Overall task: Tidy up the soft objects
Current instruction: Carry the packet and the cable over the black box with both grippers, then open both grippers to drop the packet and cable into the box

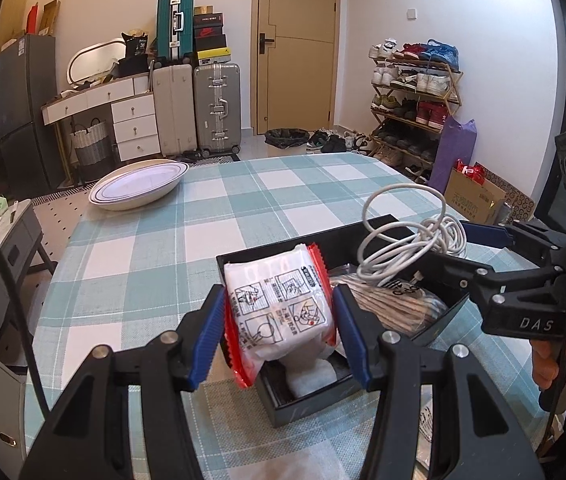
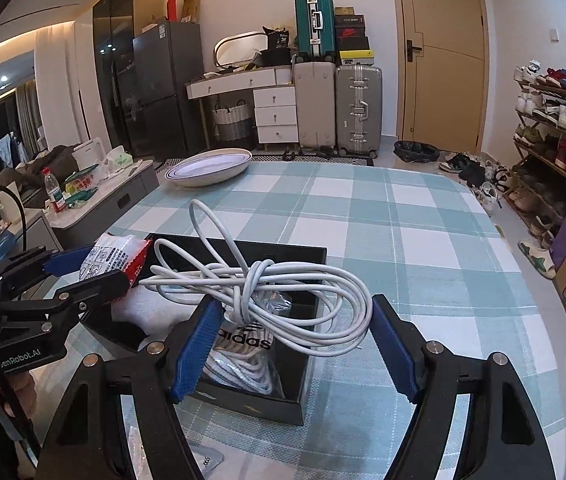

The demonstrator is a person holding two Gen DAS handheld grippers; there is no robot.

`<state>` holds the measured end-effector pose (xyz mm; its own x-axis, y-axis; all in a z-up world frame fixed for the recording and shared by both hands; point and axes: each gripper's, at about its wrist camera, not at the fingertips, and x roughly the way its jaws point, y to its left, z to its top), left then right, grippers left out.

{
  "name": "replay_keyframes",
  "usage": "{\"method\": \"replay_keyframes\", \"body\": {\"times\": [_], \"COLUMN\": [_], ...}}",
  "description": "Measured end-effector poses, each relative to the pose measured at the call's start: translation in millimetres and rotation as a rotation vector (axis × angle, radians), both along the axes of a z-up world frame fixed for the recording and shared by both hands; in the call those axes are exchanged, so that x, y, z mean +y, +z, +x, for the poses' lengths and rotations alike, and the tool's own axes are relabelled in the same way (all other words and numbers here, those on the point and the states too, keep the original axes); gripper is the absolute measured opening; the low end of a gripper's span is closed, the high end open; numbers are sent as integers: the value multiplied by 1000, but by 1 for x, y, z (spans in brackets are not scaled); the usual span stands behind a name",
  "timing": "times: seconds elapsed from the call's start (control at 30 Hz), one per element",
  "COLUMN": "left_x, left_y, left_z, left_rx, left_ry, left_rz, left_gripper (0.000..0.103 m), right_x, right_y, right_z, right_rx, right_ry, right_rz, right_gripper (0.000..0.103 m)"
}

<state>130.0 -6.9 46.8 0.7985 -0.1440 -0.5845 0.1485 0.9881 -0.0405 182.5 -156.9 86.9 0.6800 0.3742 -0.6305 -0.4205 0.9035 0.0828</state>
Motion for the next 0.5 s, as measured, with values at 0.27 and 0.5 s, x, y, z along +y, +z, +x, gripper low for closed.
{"method": "replay_keyframes", "body": {"times": [0.27,0.5], "left_x": [-2,-3], "left_y": [-4,-5], "left_z": [8,12], "left_rx": [3,6], "left_ry": [10,9], "left_rz": [7,7], "left_gripper": [53,53], "right_x": [13,27], "right_y": [-5,-9], "right_z": [5,8], "right_rx": [-24,-61], "right_ry": [-11,-7], "right_rz": [-70,-149], "right_gripper": [76,76]}}
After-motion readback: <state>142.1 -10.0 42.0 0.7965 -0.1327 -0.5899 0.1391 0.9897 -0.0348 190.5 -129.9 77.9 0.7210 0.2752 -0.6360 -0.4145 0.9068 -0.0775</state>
